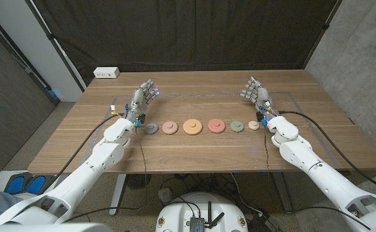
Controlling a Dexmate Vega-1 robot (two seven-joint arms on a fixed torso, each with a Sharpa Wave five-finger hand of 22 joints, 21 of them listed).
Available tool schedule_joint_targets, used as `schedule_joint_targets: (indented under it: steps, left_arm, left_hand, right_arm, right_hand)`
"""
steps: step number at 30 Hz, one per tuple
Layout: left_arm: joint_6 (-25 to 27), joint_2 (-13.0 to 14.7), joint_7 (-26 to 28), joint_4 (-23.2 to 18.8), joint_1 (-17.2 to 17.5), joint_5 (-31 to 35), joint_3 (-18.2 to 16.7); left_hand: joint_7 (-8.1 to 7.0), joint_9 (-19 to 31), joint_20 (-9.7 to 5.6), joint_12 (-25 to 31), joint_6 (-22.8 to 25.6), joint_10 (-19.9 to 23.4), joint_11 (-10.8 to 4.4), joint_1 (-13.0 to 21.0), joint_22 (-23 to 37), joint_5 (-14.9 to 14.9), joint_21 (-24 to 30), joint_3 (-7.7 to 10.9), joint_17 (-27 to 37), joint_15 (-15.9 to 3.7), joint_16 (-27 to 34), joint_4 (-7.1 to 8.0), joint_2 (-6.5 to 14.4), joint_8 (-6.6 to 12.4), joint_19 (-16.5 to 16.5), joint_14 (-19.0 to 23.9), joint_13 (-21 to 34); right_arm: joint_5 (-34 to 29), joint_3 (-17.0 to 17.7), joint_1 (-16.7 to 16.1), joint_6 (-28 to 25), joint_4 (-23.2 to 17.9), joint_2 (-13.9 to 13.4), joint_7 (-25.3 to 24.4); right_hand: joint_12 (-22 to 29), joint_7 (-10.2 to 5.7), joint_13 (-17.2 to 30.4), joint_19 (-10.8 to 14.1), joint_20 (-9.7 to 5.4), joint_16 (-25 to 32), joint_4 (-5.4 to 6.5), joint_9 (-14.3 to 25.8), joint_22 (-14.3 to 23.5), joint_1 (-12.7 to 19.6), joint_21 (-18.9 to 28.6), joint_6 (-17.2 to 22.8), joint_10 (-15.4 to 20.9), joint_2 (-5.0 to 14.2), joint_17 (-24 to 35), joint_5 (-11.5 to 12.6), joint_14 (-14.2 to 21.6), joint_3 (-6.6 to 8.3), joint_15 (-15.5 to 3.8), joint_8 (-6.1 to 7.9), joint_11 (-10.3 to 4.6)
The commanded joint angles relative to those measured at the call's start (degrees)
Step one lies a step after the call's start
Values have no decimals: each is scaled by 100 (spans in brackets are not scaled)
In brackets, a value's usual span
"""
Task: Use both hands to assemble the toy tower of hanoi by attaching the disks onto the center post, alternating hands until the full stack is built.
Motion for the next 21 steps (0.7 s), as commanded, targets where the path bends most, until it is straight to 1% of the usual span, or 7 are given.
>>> schedule_joint_targets:
  steps: [1, 4, 5, 6, 10, 18, 21]
  left_arm:
    - [159, 55, 255, -196, 70, 77, -7]
    - [157, 52, 310, -234, 98, 76, -25]
    - [160, 52, 326, -247, 107, 76, -30]
    - [156, 52, 329, -250, 112, 75, -33]
    - [151, 52, 345, -263, 129, 78, -36]
    - [140, 46, 384, -297, 171, 87, -38]
    - [122, 44, 380, -302, 180, 88, -40]
  left_hand:
    - [-44, 24, 18, 67, 6, 138, 3, -98, 55, 30, 133, 7, 71, -32, 141, 47, 51, 24, 308, 509, 16]
    - [-56, 25, 16, 75, 1, 183, 29, -141, 89, 30, 234, 3, 119, -72, 261, 54, 65, 34, 531, 902, 19]
    - [-49, 25, 18, 84, 10, 212, 39, -153, 97, 29, 267, 0, 133, -80, 297, 58, 69, 39, 601, 1007, 20]
    - [-44, 25, 17, 94, 14, 247, 31, -167, 111, 28, 308, -5, 152, -48, 338, 60, 73, 42, 686, 1123, 22]
    - [-15, 26, 1, 137, 49, 386, 12, -177, 161, 28, 425, -15, 219, -112, 442, 60, 117, 58, 894, 1375, 28]
    - [18, 27, -54, 143, 139, 460, 6, -143, 258, 30, 648, -40, 359, -182, 667, 34, 187, 85, 1267, 1813, 38]
    - [23, 30, -73, 163, 302, 557, 17, -105, 330, 31, 790, -60, 459, -230, 832, 6, 211, 128, 1484, 2094, 47]
  right_arm:
    - [-13, 22, 24, 181, 157, 55, 44]
    - [-14, 26, 25, 180, 167, 62, 27]
    - [-10, 28, 26, 184, 171, 65, 27]
    - [-4, 31, 29, 192, 184, 70, 32]
    - [-11, 36, 36, 246, 223, 102, 19]
    - [-62, 27, 12, 226, 158, 87, -52]
    - [-68, 38, -13, 206, 123, 86, -110]
  right_hand:
    - [62, -50, 52, 283, -19, 165, -15, 13, 15, 3, 87, 20, 79, 47, 89, 41, 349, -35, -30, 7, -2]
    - [81, -59, 74, 395, -31, 238, -16, 14, 21, 6, 113, 22, 105, 53, 137, 43, 492, -44, -48, 8, -23]
    - [91, -60, 82, 452, -40, 263, -16, 15, 25, 7, 130, 29, 121, 56, 158, 44, 532, -48, -63, 12, -1]
    - [93, -61, 86, 463, -41, 274, -16, 16, 26, 7, 132, 45, 123, 57, 166, 44, 552, -49, -75, 18, 1]
    - [167, -38, 123, 601, -34, 374, -23, 21, 35, 12, 161, 242, 275, 48, 256, 46, 723, -72, -122, 91, 120]
    - [224, -51, 194, 1028, -98, 663, -21, 32, 59, 17, 301, 355, 351, 54, 456, 54, 1263, -111, -266, 114, 45]
    - [264, -62, 228, 1213, -128, 784, -19, 37, 73, 13, 374, 419, 417, 57, 568, 56, 1450, -131, -303, 131, 34]
